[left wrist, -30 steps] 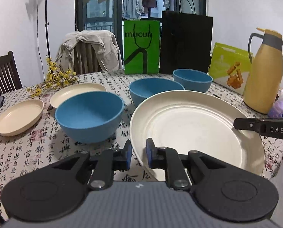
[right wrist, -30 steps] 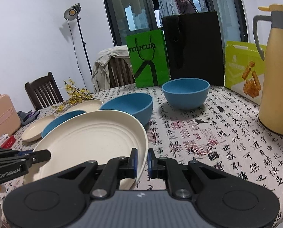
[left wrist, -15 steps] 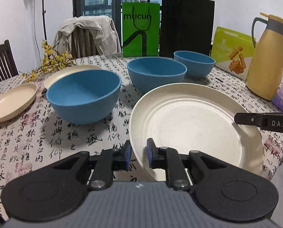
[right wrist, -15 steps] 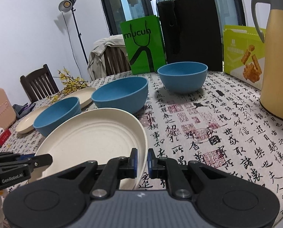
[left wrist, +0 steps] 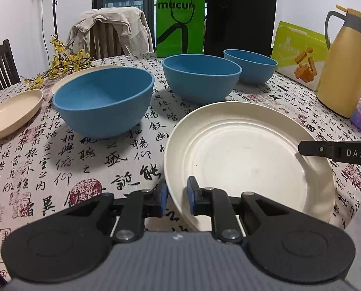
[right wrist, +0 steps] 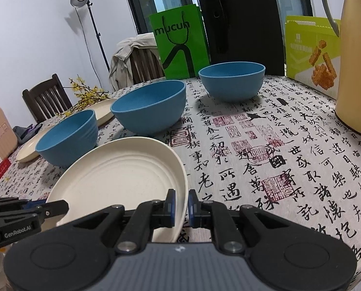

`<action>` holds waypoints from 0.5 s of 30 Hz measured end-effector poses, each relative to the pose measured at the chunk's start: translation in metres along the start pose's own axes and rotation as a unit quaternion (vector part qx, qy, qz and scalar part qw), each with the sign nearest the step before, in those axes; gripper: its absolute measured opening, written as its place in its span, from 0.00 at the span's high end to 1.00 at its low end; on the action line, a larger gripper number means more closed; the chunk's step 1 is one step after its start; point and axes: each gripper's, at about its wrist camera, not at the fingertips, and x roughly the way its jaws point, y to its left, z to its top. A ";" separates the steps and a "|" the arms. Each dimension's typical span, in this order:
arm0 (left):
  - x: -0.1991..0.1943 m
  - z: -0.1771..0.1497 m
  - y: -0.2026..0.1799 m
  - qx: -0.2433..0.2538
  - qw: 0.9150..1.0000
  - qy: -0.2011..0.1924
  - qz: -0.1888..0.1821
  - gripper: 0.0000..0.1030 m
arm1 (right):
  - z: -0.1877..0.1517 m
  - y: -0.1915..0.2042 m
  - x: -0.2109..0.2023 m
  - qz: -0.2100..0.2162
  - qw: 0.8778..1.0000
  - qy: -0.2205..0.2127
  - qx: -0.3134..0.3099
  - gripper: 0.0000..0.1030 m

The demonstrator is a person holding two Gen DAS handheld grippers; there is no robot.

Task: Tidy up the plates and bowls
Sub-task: 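Lower the held cream plate with both tools onto the tablecloth before the bowls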

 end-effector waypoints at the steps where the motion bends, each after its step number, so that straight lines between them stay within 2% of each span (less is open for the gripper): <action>1: 0.001 0.000 0.000 0.000 1.000 0.001 0.000 0.83 | 0.000 0.000 0.000 0.000 1.000 0.001 0.001 0.90; 15: 0.006 -0.002 0.001 -0.003 1.000 0.007 0.003 0.83 | -0.001 -0.001 0.007 0.000 1.000 0.008 0.004 0.90</action>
